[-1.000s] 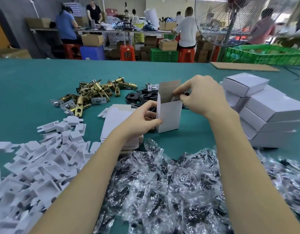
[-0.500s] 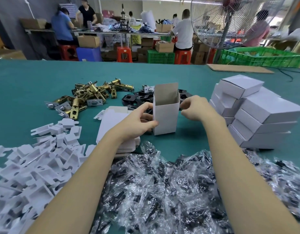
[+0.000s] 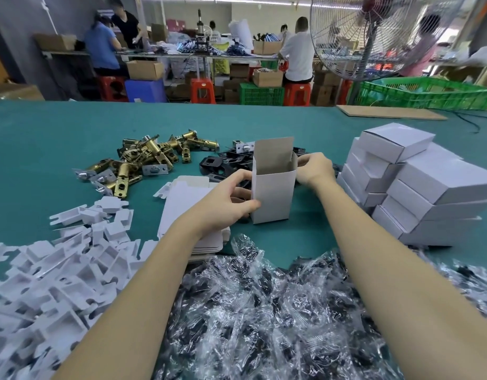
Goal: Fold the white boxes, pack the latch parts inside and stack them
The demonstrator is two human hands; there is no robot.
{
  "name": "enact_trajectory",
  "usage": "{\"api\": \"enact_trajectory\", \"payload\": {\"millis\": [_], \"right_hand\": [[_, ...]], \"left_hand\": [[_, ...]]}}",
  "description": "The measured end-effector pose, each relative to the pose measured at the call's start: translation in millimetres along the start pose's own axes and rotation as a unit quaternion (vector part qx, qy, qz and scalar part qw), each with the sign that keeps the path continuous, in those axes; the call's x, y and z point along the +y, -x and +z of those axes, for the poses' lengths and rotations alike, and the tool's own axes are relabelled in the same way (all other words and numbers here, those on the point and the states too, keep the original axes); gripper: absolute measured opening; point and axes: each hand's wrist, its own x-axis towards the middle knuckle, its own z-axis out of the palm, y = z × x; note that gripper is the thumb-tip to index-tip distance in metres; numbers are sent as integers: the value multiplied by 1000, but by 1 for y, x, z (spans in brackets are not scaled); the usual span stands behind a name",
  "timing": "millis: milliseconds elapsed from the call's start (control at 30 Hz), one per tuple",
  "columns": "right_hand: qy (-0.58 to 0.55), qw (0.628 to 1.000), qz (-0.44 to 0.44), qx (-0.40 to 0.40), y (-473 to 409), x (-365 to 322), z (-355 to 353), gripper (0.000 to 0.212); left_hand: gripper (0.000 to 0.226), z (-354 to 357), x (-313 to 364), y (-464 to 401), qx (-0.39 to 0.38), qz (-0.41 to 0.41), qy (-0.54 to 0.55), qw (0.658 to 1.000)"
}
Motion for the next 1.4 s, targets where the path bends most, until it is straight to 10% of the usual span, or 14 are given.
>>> {"api": "enact_trajectory", "payload": {"millis": [500, 900, 1133, 1400], "right_hand": [[-365, 927, -11, -85, 80, -4, -91, 13], [-264, 953, -114, -89, 89, -23, -116, 8], [-400, 893, -124, -164, 96, -34, -97, 47], [-238, 948, -195, -87, 91, -39, -88, 12]], "left_hand": [[33, 3, 5, 1, 1, -2, -2, 1000], [32, 3, 3, 1, 3, -5, -1, 1000], [31, 2, 3, 2, 0, -1, 9, 1000], [31, 2, 2, 3, 1, 0, 8, 1000]]}}
